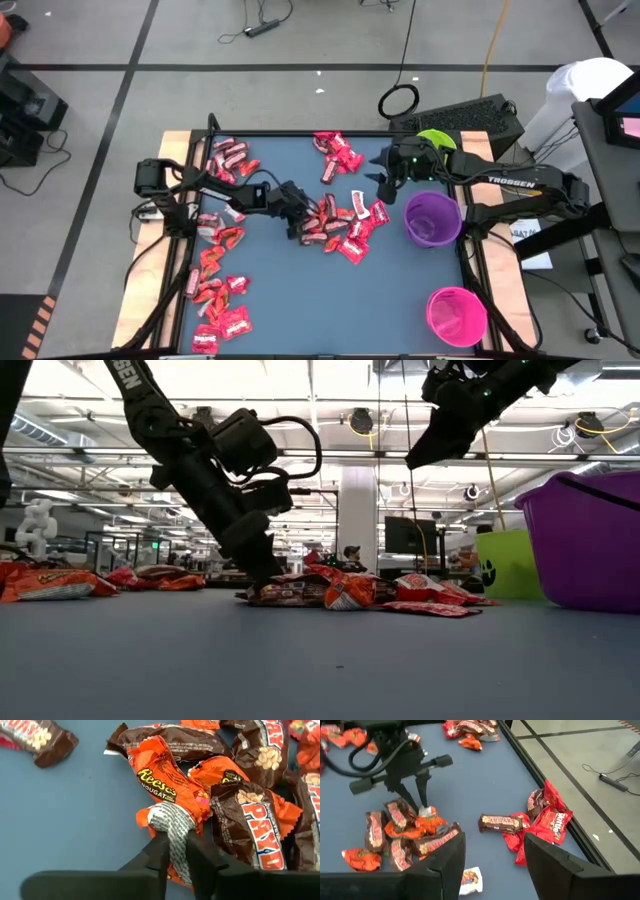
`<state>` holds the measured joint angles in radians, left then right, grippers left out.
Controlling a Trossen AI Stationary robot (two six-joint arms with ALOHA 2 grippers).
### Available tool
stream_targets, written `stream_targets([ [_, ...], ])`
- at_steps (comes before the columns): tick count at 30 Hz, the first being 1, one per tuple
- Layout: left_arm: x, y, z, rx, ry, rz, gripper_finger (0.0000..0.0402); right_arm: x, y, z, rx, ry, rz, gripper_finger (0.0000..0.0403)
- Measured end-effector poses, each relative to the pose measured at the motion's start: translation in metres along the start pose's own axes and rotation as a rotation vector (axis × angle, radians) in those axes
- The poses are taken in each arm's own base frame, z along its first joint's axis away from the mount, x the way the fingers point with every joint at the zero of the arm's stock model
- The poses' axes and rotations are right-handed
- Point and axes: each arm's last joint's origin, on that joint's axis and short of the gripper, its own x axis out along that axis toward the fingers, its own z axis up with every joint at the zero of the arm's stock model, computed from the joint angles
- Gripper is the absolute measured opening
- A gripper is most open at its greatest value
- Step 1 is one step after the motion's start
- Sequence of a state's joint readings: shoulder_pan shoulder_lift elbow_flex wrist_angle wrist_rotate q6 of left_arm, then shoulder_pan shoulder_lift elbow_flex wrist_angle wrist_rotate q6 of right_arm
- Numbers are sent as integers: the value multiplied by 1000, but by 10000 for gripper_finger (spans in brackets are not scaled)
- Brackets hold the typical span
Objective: Organize candy in baskets
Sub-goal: Put the orange chocolate bar into the green bucket
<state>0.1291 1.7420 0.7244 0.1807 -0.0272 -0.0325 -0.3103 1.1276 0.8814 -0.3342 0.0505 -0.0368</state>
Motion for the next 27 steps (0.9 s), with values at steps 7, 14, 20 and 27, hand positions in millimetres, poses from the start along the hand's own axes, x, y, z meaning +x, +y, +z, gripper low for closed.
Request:
stream_targets([
  [7, -8, 1, 3, 76, -12, 31, 15, 18, 3, -1, 10, 18, 10, 189],
  [14, -25, 1, 16, 126, -89, 183, 16, 45, 20, -5, -24, 45, 56, 189],
  [20, -41, -13, 30, 220, -198, 230, 17, 65, 36, -5, -62, -5, 97, 189],
  [27, -49, -36, 41, 354, -327, 226, 17, 84, 49, -2, -105, -87, 142, 198],
])
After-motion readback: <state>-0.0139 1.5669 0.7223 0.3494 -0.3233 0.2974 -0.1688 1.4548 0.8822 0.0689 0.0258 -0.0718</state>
